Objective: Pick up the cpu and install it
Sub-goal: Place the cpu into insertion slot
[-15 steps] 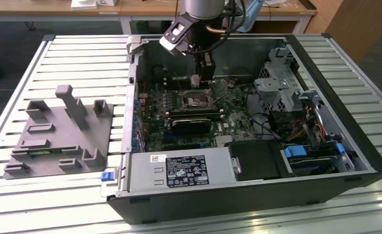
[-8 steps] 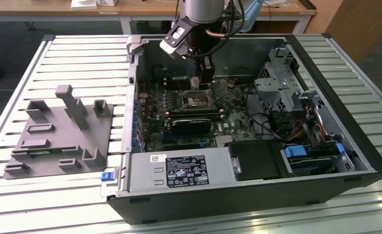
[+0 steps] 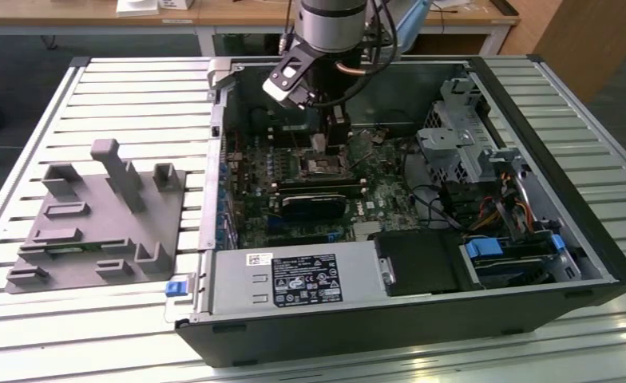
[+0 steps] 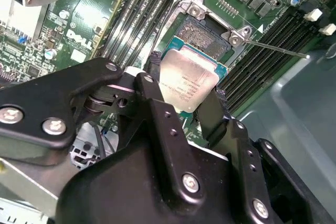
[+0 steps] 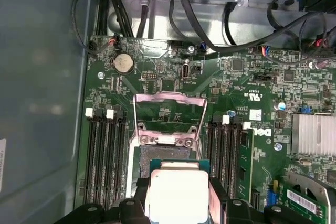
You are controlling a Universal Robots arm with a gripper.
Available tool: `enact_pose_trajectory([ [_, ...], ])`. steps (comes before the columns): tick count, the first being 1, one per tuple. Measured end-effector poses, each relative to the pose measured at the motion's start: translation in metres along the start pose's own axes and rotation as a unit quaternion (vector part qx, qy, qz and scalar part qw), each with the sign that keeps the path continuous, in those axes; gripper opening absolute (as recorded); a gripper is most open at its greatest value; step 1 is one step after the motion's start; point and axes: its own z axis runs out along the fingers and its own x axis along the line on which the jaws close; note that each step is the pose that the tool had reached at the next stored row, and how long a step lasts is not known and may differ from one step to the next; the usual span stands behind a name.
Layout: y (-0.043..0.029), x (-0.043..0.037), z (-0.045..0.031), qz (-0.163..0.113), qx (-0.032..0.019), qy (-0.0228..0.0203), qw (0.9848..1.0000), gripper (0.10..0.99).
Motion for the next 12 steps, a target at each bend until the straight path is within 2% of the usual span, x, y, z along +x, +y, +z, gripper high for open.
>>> enact_pose_trajectory([
  [12, -0.0008, 0.0022, 0.0140, 0.002, 0.0001, -0.0015, 1.0000, 0.533],
])
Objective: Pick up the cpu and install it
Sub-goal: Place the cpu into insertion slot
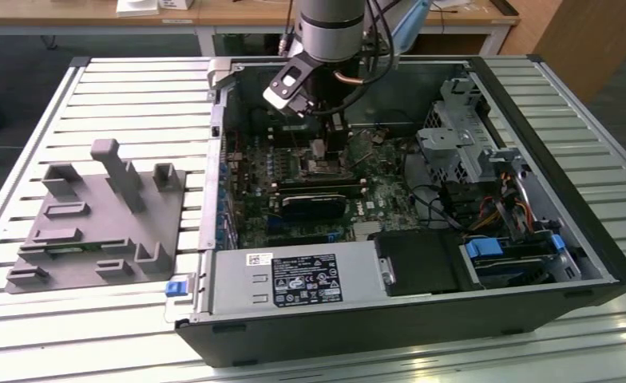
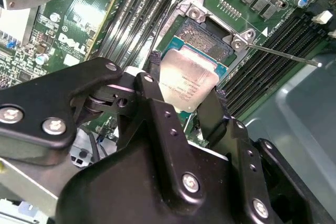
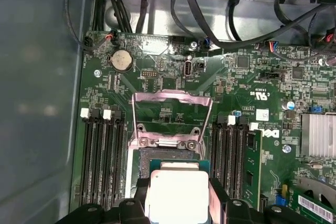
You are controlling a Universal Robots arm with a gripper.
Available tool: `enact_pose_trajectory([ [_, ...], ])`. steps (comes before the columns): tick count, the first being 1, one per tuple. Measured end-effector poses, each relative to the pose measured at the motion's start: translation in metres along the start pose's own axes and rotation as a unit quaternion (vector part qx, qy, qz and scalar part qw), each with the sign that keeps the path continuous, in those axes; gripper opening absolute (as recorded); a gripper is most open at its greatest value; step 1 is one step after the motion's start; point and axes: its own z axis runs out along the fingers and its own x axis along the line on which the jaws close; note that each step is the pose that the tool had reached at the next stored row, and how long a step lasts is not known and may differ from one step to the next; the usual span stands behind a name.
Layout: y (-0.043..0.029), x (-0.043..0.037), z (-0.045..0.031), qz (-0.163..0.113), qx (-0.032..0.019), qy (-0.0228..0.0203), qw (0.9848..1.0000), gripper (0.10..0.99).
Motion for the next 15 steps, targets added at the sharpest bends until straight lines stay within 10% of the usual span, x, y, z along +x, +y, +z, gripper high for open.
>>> enact_pose_trajectory([
  [15, -0.0041, 0.0023, 0.0183, 0.002, 0.0001, -0.0006, 1.0000, 0.533],
])
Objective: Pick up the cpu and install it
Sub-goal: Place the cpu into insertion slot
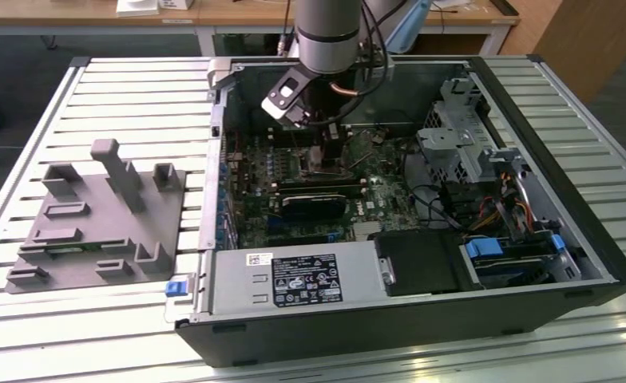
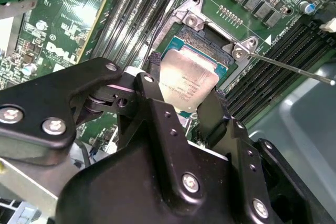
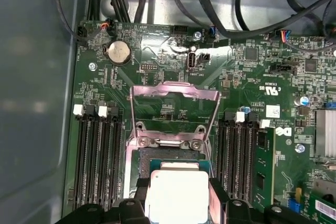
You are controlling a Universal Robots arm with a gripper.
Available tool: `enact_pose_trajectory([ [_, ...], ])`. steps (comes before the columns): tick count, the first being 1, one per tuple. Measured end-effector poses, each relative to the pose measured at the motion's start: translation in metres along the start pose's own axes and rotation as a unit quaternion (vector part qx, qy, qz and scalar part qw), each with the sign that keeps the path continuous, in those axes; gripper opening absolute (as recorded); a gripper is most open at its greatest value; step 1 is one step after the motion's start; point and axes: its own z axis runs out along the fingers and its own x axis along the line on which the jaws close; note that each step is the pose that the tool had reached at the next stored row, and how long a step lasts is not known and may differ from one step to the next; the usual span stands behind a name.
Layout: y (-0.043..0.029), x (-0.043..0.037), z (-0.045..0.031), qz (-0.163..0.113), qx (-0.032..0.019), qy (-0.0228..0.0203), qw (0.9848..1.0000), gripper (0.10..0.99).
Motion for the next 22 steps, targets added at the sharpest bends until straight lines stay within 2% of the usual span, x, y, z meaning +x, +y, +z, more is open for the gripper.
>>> enact_pose_trajectory([
  [16, -0.0009, 0.0016, 0.0125, 0.000, 0.0000, 0.0000, 1.0000, 0.533],
  [22, -0.0010, 0.0028, 0.0151, 0.003, 0.0000, -0.0001, 1.0000, 0.533],
])
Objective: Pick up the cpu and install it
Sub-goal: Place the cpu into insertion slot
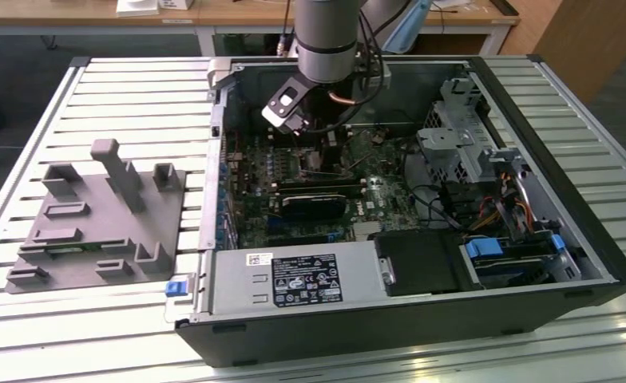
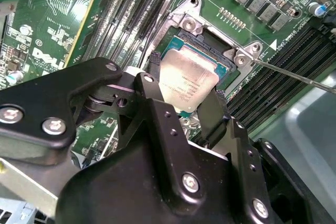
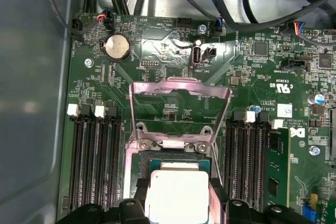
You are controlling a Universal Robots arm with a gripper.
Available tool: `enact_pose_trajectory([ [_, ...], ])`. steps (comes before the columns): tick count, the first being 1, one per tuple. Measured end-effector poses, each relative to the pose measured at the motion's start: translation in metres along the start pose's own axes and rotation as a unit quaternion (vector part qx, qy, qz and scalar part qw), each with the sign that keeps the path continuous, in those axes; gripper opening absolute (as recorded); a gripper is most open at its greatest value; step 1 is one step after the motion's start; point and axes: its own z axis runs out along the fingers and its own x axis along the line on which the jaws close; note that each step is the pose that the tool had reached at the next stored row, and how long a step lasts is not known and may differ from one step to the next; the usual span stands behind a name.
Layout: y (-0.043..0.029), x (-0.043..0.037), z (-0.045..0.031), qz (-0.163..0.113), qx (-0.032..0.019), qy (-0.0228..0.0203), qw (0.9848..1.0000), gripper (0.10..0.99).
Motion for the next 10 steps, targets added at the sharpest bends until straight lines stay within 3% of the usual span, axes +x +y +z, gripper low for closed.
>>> enact_pose_trajectory([
  [10, -0.0014, 0.0023, 0.0029, 0.000, 0.0000, -0.0001, 1.0000, 0.533],
])
